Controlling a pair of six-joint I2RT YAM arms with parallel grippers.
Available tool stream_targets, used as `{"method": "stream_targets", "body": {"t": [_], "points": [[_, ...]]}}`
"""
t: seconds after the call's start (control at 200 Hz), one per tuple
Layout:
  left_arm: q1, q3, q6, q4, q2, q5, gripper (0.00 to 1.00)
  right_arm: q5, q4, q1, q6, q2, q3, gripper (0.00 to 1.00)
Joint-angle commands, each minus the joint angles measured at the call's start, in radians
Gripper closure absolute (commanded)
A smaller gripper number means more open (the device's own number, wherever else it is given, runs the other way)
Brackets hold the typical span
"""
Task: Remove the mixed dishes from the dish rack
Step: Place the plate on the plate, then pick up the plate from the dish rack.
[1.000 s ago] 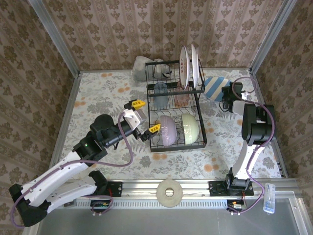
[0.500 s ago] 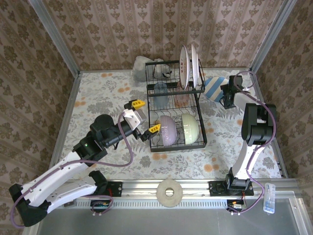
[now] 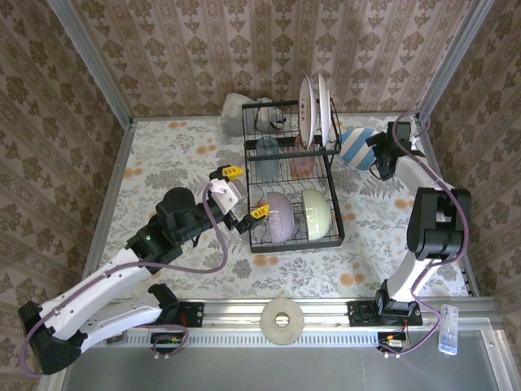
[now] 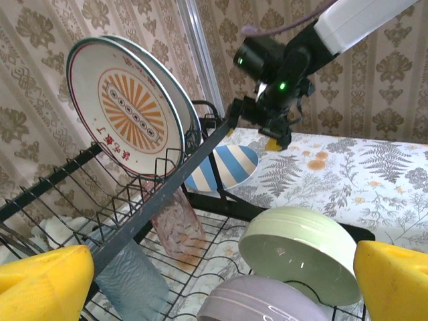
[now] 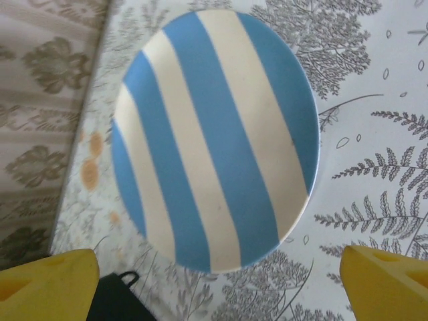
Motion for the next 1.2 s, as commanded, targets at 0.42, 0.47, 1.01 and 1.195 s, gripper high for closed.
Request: {"method": "stream_targets", "body": {"t": [0.42,0.47,1.01,1.195], "points": [[-0.020,0.292,-0.201,-0.113,0.280,-0.013,0.00,-0.353,0.035,-0.015,-0.282,-0.516,-0.263,0.01],[-0.028,0.324,-0.216,-0.101,0.324,-0.045,0.00,-0.403,0.042,-0.015,-0.281,-0.570,-0.281,0.00],[-0.020,0.811,-0.375,-0.244,0.778,-0.152,0.19,-0.656,-0.104,-0.038,-0.329,-0.982,-0.247,0.00],[0.004,0.907,-0.446,-0.281,0.859,-0.173,0.32,-0.669,-0.121,-0.038,-0.339,-1.002,-0.220,0.00]]}}
